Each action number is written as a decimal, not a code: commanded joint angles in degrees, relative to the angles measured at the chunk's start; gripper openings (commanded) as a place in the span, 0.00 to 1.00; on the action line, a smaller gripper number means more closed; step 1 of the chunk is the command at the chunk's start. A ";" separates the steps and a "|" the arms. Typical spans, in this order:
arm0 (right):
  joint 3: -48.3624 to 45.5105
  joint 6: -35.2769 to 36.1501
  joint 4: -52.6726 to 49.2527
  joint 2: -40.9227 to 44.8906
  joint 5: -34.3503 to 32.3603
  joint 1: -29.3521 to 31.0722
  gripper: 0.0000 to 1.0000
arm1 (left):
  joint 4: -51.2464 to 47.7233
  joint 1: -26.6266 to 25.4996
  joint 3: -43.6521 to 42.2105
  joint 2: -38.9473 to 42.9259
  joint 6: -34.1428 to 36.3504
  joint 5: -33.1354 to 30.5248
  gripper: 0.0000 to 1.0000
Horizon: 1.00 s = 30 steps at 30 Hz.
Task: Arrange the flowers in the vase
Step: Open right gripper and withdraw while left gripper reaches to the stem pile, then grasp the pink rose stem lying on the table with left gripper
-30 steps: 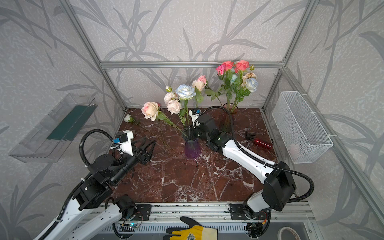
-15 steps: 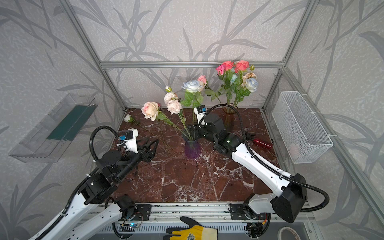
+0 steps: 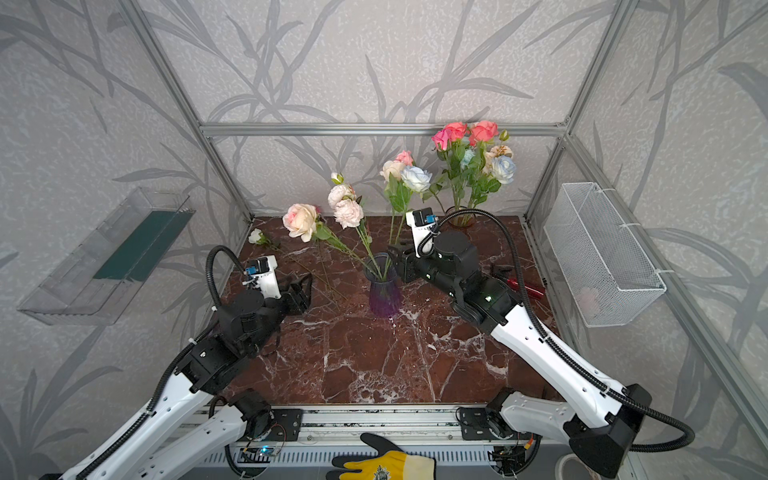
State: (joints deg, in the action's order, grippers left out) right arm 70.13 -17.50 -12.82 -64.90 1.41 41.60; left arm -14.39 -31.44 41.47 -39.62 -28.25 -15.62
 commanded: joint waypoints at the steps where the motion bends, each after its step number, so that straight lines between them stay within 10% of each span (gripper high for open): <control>1: -2.54 0.27 -1.66 4.24 -0.91 0.32 0.43 | -3.93 6.95 0.21 -3.50 -7.19 4.57 0.62; 8: -9.60 0.23 -2.74 11.50 -5.78 0.30 0.44 | -7.34 20.12 6.79 -23.65 -11.18 16.99 0.53; 22: -18.13 -2.76 -4.02 16.69 -2.17 -4.08 0.44 | -17.38 24.32 39.90 -70.44 -2.76 20.36 0.49; 30: -20.85 -4.18 -3.43 18.11 0.68 -6.92 0.44 | -22.98 24.16 52.00 -82.67 2.07 18.43 0.48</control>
State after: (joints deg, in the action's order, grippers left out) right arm 50.17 -20.38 -17.04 -47.31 0.05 35.42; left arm -32.18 -7.20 90.13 -120.97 -28.82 3.33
